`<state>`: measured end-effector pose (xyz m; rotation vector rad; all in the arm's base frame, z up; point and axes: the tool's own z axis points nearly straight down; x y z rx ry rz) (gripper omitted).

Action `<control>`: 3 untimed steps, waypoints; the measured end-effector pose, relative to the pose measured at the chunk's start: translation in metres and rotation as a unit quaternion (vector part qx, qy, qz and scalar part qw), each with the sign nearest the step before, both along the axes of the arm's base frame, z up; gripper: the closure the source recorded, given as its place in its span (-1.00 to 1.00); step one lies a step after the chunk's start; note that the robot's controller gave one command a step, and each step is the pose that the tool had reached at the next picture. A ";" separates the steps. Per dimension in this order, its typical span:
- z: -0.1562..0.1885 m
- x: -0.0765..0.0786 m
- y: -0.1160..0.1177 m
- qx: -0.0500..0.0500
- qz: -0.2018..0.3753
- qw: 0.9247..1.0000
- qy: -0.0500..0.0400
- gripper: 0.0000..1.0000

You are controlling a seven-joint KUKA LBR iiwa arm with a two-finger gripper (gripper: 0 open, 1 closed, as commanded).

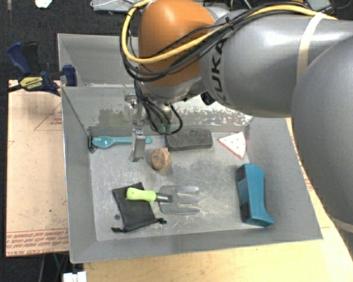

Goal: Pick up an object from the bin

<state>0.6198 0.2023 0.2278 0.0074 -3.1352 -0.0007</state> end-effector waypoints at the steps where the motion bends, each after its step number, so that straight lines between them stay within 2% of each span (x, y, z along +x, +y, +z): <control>1: 0.006 0.002 -0.001 0.001 -0.002 1.000 -0.004 -1.00; 2: -0.060 -0.024 -0.055 0.002 0.007 1.000 -0.004 -1.00; 3: -0.072 -0.020 -0.056 0.004 -0.005 1.000 -0.010 -1.00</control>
Offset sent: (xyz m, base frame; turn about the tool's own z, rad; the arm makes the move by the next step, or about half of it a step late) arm -0.0262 -0.0604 -0.0647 -0.0166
